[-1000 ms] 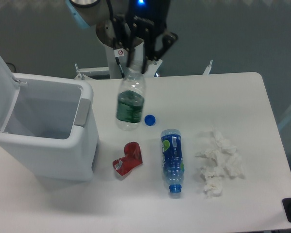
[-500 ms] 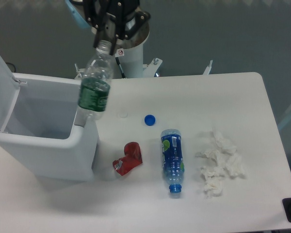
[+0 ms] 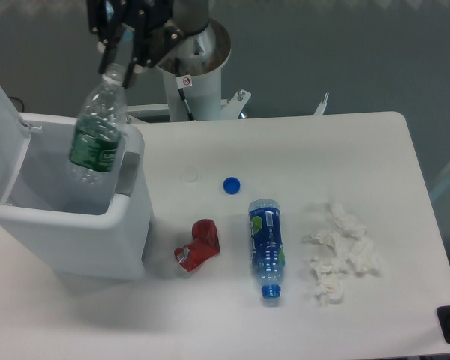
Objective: Place the plastic bottle in the trash can
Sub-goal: 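Lower the bottle into the trash can opening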
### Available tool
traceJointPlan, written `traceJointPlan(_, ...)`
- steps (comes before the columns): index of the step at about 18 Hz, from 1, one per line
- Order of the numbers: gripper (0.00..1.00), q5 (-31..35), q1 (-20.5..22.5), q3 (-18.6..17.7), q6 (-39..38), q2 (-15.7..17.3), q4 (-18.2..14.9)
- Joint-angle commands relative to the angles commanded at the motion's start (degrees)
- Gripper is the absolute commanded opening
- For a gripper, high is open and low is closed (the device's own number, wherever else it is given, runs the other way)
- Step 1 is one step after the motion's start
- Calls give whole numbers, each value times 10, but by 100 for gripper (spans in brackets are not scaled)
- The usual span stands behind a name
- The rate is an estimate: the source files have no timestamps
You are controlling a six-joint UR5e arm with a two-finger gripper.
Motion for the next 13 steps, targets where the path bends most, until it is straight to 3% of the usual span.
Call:
traceJointPlan(6,0,39,-35,-1,0,-18,3)
traceJointPlan(13,0,60,-62,2,-13,-64,18)
